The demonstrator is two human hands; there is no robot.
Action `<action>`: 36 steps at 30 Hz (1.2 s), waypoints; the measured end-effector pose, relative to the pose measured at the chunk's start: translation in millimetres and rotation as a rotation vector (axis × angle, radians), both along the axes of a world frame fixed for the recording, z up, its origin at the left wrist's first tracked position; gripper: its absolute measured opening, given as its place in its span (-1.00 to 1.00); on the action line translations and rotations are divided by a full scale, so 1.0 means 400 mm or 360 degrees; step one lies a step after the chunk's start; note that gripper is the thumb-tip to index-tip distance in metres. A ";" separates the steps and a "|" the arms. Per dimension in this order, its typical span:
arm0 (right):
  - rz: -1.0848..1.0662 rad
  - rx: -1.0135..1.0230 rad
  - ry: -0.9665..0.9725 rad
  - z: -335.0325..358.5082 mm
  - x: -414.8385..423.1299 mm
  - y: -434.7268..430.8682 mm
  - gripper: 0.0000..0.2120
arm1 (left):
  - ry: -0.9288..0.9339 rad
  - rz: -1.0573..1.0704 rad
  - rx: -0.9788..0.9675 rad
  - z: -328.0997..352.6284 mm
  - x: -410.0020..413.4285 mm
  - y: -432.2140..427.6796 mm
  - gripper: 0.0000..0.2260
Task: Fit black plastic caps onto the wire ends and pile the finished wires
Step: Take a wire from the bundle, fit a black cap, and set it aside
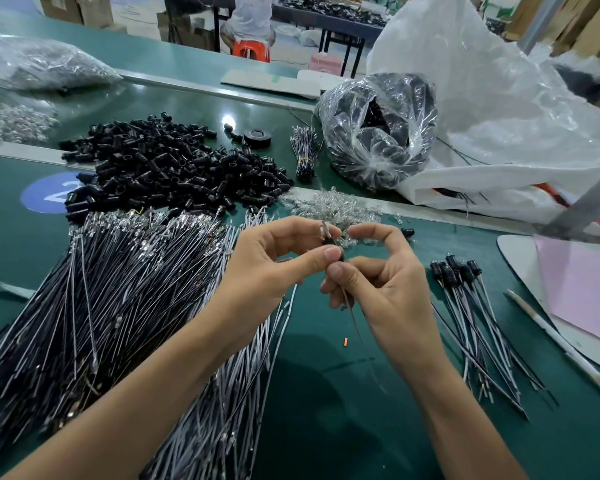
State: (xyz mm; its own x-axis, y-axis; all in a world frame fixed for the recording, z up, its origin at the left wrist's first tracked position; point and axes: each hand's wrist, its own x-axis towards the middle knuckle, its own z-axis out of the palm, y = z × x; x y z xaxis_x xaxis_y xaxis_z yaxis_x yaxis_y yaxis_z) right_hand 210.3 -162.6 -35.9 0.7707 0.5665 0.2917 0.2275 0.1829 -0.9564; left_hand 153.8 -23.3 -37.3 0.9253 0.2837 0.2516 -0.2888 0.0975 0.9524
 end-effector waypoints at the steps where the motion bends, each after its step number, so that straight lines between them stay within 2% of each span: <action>1: 0.0015 0.0005 0.0003 0.001 0.000 0.000 -0.62 | 0.0011 -0.0004 -0.0037 -0.001 0.001 0.000 -0.85; 11: -0.0044 -0.0117 -0.0056 0.001 -0.001 0.001 -0.59 | -0.0028 0.0102 -0.0272 -0.008 0.008 0.004 -0.83; 16: -0.0032 -0.0128 -0.0109 0.000 -0.003 0.001 -0.67 | -0.0012 -0.0018 -0.0396 -0.013 0.009 0.007 -0.86; 21: -0.0062 -0.0207 -0.0165 -0.006 0.000 0.000 -0.73 | -0.0031 0.0023 -0.0418 -0.011 0.013 0.012 -0.80; 27: -0.0060 -0.0233 -0.0156 -0.006 0.002 -0.002 -0.64 | -0.0071 0.0042 -0.0451 -0.012 0.015 0.012 -0.85; 36: -0.0157 -0.0243 -0.0200 -0.003 0.000 -0.005 -0.65 | -0.0033 0.0126 -0.0342 -0.019 0.016 0.008 -0.79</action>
State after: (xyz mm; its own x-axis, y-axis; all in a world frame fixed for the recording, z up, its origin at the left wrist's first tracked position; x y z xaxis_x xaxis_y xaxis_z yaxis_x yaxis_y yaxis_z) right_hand 210.3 -164.5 -37.2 0.7875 0.5353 0.3055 0.3562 0.0091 -0.9344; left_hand 160.3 -20.0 -45.0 0.8935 0.4041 0.1959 -0.3226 0.2740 0.9060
